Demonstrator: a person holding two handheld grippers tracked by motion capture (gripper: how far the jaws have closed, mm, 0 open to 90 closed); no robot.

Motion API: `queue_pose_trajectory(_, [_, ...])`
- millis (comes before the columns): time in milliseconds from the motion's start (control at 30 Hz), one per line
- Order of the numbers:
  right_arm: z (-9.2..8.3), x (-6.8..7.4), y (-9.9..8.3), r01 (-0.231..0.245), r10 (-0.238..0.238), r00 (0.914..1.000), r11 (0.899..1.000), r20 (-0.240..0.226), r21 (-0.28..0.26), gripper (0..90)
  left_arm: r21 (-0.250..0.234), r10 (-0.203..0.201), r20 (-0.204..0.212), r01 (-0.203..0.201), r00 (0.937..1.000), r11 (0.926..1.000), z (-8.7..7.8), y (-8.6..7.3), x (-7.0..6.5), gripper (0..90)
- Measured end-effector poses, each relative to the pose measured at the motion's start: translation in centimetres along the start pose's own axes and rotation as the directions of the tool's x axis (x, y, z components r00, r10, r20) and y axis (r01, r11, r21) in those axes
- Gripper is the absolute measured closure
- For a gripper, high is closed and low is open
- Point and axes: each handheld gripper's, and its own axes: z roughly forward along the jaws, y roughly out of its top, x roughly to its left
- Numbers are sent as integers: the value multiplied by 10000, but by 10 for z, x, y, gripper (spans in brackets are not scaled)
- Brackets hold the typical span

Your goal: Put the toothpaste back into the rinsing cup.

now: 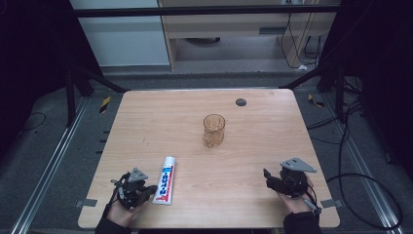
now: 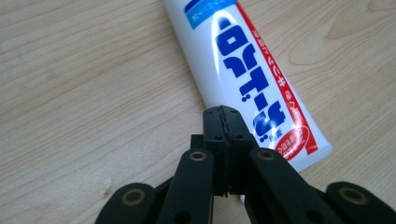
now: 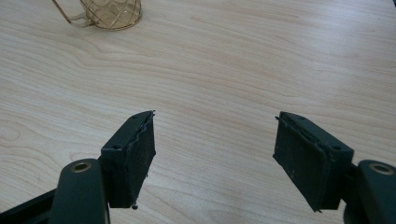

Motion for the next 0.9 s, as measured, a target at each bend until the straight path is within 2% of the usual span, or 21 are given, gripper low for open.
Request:
queue_pose_trajectory(100, [1,-1,0,36,-36,10000,10000,41,16,286,-49,222,95,-222,9997,9997,3,2,-7,891])
queue_pose_trajectory(267, [2,-2,-1,-19,19,10000,10000,75,56,284,-111,358,182,-356,9992,9993,8,5,-13,891])
queue_pose_trajectory(667, [3,-7,-2,-157,157,9998,9999,128,61,278,-449,428,432,-408,9982,9982,20,16,-26,891])
queue_pose_trajectory(833, [3,-10,-3,-246,244,9995,9997,192,61,276,-482,630,442,-609,9970,9970,25,22,-31,891])
queue_pose_trajectory(900, [3,-11,-3,-274,273,9994,9996,212,44,275,-587,556,529,-525,9971,9969,29,25,-33,891])
